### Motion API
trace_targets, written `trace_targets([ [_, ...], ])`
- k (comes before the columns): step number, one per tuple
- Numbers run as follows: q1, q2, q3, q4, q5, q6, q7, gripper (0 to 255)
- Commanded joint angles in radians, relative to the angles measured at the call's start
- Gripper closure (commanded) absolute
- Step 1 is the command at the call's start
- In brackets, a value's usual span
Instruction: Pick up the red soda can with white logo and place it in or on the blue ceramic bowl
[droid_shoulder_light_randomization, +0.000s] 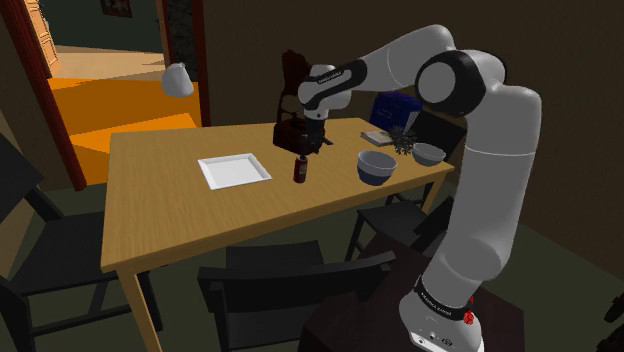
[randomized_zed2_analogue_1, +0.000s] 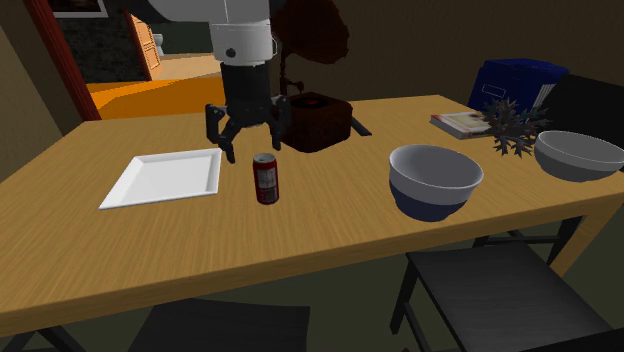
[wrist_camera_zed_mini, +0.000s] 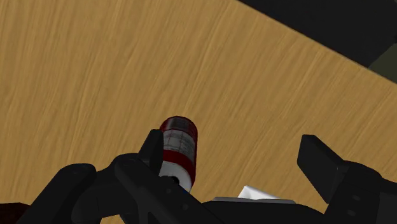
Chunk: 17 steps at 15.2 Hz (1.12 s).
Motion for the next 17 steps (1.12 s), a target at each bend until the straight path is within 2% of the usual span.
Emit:
trace_targets([
  [1,-0.019,0.086,0.000,0.091,0.022,-0.004,-0.024,0],
  [6,-0.068,0.295,0.012,0.336,0.062,-0.035,-0.057,0],
  [14,-0.071,0.339,0.020,0.301,0.074,0.043,-0.065,0],
  [17,-0.071,0.339,0.020,0.301,0.074,0.043,-0.065,0],
])
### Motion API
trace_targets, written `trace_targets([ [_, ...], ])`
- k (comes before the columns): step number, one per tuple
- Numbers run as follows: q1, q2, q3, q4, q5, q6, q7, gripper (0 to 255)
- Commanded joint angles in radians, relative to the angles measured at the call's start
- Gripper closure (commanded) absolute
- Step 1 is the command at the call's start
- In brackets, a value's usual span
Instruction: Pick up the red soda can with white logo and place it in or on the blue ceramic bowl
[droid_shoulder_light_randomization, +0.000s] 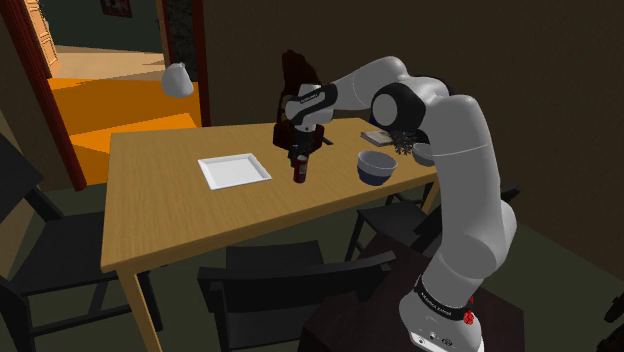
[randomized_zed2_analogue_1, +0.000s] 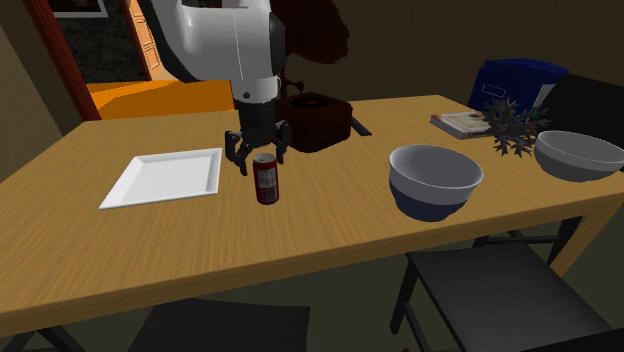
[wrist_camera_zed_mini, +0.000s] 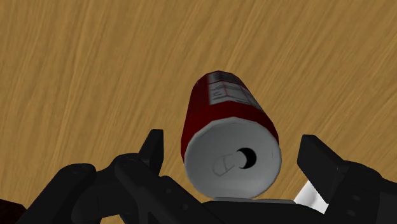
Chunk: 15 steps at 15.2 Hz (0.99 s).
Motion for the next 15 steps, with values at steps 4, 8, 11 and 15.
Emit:
trace_targets([
  [4,0.000,0.001,0.000,0.001,0.000,0.001,0.000,0],
  [8,0.000,0.001,0.000,0.001,0.000,0.001,0.000,255],
  [11,0.000,0.001,0.000,0.001,0.000,0.001,0.000,255],
  [15,0.000,0.001,0.000,0.001,0.000,0.001,0.000,255],
])
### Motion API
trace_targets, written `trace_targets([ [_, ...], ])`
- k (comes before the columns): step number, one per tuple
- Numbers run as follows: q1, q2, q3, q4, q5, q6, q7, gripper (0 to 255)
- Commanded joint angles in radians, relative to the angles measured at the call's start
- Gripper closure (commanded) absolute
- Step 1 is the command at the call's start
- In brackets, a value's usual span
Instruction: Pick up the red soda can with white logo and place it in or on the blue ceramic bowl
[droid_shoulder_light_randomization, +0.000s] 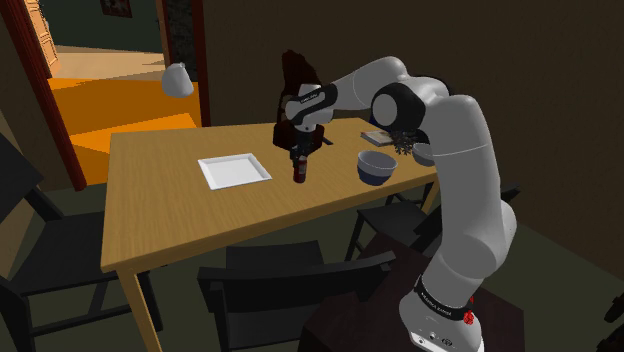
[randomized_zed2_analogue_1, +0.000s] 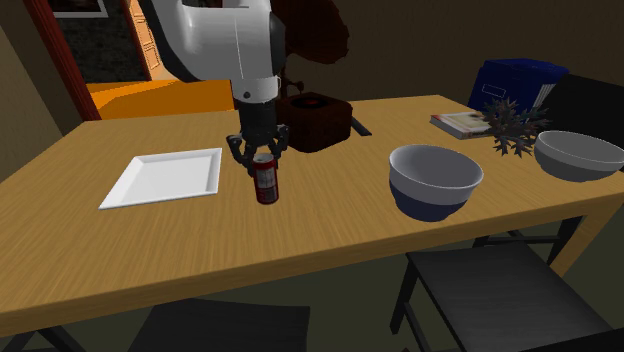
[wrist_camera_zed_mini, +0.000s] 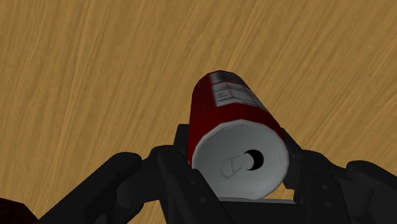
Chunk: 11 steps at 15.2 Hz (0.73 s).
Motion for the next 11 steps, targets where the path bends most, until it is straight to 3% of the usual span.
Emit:
trace_targets([
  [1,0.001,-0.006,0.000,0.002,-0.001,-0.010,0.001,255],
  [11,0.004,-0.061,-0.010,0.053,-0.017,-0.115,0.012,255],
])
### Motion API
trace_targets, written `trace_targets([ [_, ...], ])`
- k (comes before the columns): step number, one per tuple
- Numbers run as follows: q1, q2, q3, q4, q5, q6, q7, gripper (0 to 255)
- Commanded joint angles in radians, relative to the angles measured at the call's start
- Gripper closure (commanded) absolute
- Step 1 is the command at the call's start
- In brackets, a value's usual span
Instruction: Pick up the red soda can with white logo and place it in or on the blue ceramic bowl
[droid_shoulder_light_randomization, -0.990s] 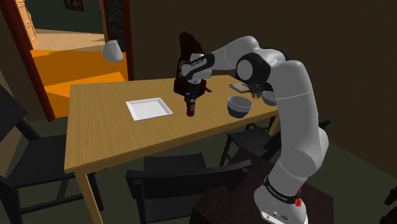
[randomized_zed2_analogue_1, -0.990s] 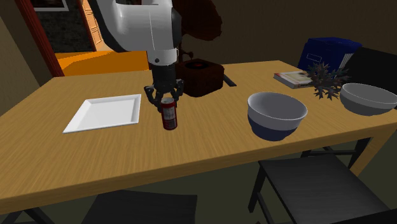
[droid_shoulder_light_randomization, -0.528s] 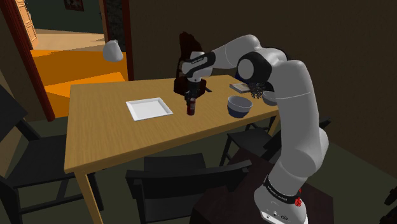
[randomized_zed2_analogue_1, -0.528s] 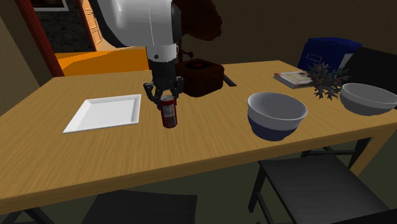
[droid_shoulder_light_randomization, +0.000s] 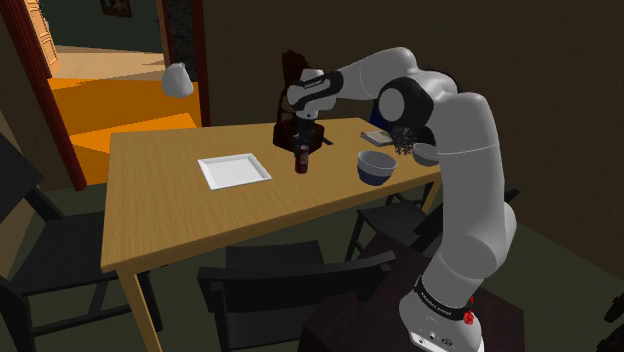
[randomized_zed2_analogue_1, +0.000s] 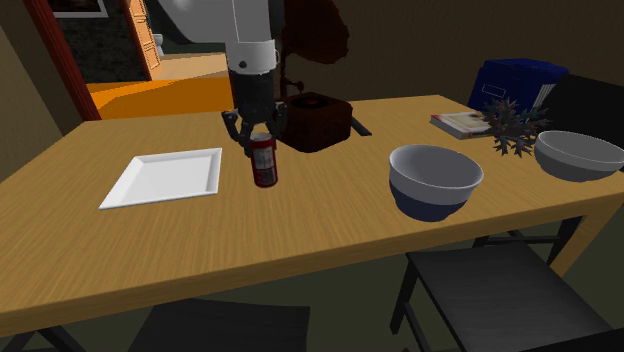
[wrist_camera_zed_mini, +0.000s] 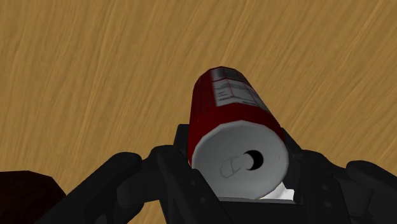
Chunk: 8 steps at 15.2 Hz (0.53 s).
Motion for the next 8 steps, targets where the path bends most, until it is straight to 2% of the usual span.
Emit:
trace_targets([
  [1,0.001,-0.009,-0.001,0.013,-0.003,-0.021,0.003,255],
  [8,0.000,-0.035,-0.006,0.067,-0.011,-0.101,0.010,255],
])
